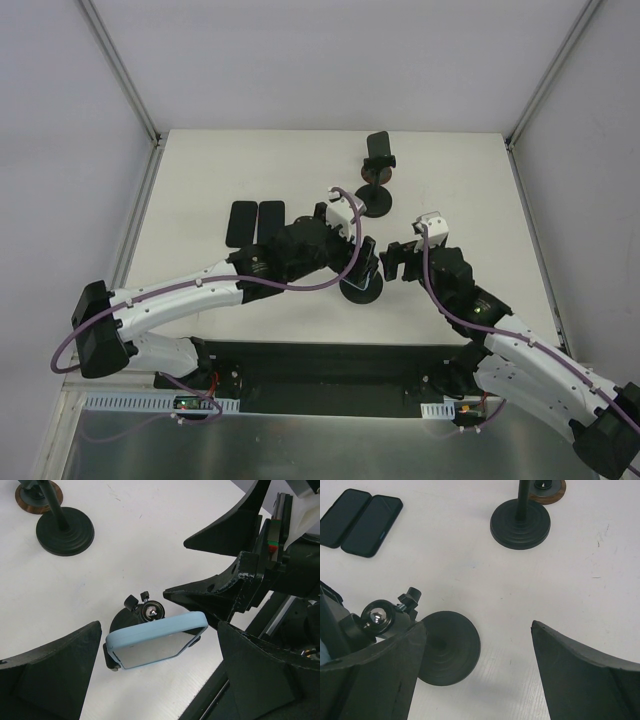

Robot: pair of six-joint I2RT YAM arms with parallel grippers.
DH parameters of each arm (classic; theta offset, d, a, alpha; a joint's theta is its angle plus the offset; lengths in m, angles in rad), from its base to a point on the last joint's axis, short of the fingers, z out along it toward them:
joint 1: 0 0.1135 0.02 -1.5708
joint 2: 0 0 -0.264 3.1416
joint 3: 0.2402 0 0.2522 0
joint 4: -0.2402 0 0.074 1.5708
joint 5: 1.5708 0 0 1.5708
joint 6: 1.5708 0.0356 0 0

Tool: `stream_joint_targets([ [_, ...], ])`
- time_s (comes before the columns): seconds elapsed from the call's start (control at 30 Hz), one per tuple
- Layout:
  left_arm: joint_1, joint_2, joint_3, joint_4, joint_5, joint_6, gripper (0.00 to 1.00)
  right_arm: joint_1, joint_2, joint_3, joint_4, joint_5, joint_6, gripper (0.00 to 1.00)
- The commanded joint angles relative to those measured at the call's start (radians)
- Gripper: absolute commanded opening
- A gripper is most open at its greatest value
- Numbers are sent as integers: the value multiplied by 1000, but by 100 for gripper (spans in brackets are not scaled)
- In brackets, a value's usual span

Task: Remove the phone from the phone stand

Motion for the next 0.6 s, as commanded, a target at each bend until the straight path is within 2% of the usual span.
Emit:
stream_joint_targets([
  [0.0,-19,15,-8,49,-106,-71,99,2,0,2,48,-9,14,88],
  [0.43,-76,115,24,55,-304,-108,99,2,7,-1,52,-17,15,88],
  [0.5,-85,119,25,55,-332,-100,96,2,9,0,52,-18,17,88],
  [0.57,-86,119,25,55,-336,-93,89,0,9,-1,54,-18,17,88],
])
